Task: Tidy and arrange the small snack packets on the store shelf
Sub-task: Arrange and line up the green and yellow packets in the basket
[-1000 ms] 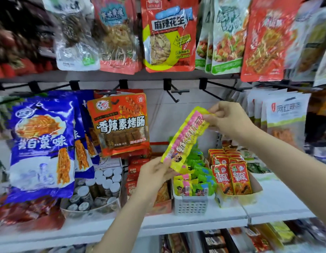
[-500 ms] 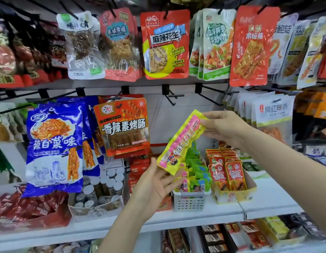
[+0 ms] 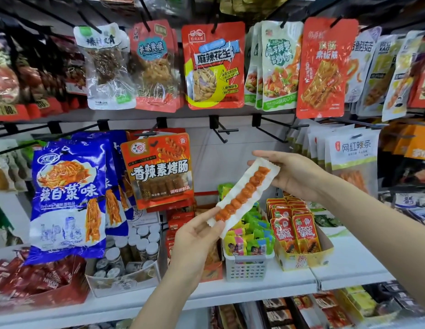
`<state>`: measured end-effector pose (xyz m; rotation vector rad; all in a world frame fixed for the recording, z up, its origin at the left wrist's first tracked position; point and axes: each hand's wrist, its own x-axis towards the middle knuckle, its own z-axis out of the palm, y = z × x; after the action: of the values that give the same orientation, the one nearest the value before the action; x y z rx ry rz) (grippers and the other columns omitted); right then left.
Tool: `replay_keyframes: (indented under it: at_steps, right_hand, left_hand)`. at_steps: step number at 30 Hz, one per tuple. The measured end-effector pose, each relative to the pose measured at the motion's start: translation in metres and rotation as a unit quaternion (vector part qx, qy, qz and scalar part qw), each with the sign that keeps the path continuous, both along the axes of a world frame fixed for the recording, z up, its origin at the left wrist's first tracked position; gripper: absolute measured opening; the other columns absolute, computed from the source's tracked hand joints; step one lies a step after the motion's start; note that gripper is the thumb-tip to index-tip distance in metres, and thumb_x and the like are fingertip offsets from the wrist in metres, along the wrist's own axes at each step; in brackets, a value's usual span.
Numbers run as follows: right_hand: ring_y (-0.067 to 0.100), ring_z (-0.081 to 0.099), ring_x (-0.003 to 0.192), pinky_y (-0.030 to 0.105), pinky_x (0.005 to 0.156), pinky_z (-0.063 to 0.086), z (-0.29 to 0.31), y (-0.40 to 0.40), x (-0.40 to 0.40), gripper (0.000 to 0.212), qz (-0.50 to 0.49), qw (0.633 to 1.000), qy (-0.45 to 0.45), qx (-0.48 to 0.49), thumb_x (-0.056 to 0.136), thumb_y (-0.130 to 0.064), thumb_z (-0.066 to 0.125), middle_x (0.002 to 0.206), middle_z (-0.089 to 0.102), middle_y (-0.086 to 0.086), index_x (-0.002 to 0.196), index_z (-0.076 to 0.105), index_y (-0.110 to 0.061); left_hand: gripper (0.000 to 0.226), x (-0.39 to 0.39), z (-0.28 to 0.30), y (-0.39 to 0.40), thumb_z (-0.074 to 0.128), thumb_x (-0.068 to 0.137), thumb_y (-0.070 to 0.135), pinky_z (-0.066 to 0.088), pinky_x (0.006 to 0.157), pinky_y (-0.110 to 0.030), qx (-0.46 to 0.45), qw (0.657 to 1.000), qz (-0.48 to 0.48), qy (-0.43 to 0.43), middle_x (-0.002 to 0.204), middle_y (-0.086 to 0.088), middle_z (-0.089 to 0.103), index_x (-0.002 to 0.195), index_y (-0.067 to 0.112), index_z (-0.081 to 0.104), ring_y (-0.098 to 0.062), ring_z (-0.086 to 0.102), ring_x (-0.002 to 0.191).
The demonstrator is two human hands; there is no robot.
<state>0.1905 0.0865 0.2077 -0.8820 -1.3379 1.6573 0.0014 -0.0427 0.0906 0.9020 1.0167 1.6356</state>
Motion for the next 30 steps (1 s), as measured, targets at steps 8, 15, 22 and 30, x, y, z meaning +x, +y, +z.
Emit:
replay_keyframes:
  at_steps: [8,15,22,30]
  right_hand:
    - [0.017,0.074,0.084,0.019,0.065,0.057,-0.012,-0.001,-0.005,0.042,-0.052,0.989,-0.092,0.099,0.083,0.001,0.071,0.091,0.076,0.012,0.123,0.060,-0.004]
    - [0.016,0.074,0.087,0.019,0.069,0.058,-0.016,0.003,-0.008,0.026,-0.059,0.986,-0.113,0.111,0.082,-0.002,0.073,0.091,0.077,0.008,0.108,0.067,-0.003]
    - [0.017,0.072,0.092,0.020,0.075,0.056,-0.018,-0.001,-0.007,0.021,0.005,0.991,-0.009,0.135,0.088,0.002,0.063,0.098,0.075,0.010,0.105,0.068,-0.010]
    - [0.028,0.069,0.105,0.033,0.089,0.057,-0.016,0.000,-0.004,0.022,0.059,0.989,-0.004,0.133,0.090,-0.003,0.060,0.113,0.070,0.019,0.110,0.067,0.000]
  left_hand:
    - [0.049,-0.001,-0.007,0.000,0.070,0.086,-0.002,0.058,0.081,-0.029,0.029,0.998,0.057,0.021,0.113,-0.002,0.074,0.122,0.029,0.059,-0.018,0.071,0.103]
    - [0.058,-0.002,-0.009,-0.003,0.069,0.086,-0.001,0.055,0.089,-0.034,0.016,0.998,0.045,0.048,0.116,0.002,0.073,0.131,0.032,0.051,-0.017,0.070,0.106]
    - [0.074,-0.007,0.001,-0.002,0.040,0.090,0.064,0.061,0.080,-0.042,-0.129,0.921,-0.200,-0.307,0.133,-0.025,0.059,0.133,0.007,0.057,-0.039,0.064,0.113]
    - [0.051,-0.009,-0.009,0.009,0.070,0.073,0.000,0.059,0.062,-0.022,-0.086,0.966,-0.119,-0.213,0.103,-0.014,0.072,0.123,-0.003,0.060,-0.017,0.071,0.075]
